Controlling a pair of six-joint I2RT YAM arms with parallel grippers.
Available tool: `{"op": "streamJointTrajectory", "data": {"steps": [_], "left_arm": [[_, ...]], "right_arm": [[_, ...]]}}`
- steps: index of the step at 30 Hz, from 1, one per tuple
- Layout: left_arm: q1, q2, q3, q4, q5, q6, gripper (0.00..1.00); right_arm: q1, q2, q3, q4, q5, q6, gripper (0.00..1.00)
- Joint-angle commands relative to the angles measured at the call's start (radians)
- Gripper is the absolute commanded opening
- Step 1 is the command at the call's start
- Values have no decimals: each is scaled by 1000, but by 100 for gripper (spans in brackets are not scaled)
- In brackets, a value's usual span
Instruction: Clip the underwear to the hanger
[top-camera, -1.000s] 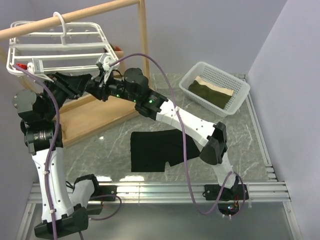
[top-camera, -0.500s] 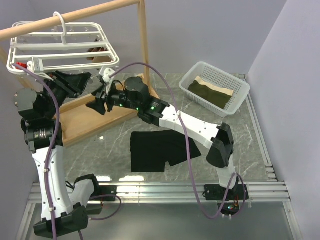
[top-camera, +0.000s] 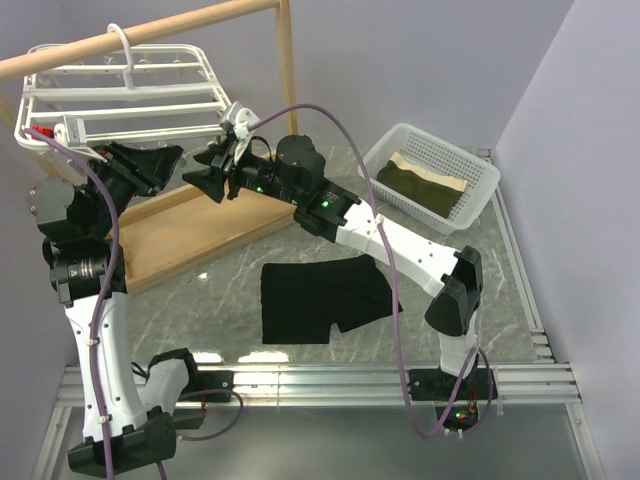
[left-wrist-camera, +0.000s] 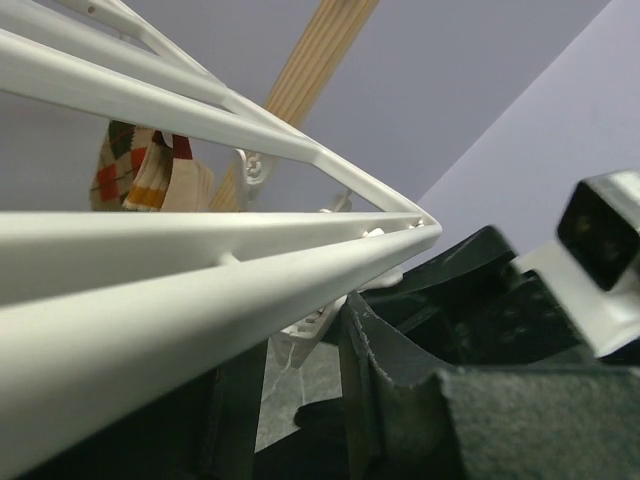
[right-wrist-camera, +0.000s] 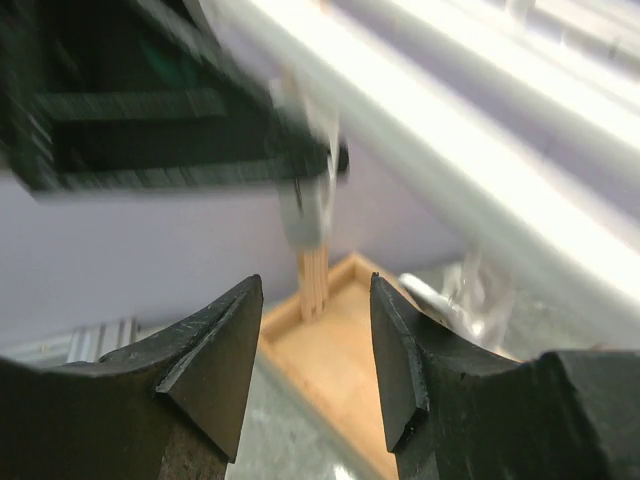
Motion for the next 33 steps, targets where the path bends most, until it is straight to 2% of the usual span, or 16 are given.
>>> {"op": "streamJointTrajectory", "data": {"steps": [1,9,15,33], "left_arm": [[0,-15,-10,14,27,-25,0],[0,-20,-17,21,37,-31,0],[0,-17,-13,24,44,-34,0],[-1,-13,-27,21,46,-44,0]], "right_arm": [[3,7,91,59,4,4,54],[11,44,145,37,-13,-5,54],[14,74,174,-1,-13,-78,53],[29,84,191,60,7,-94,46]]}}
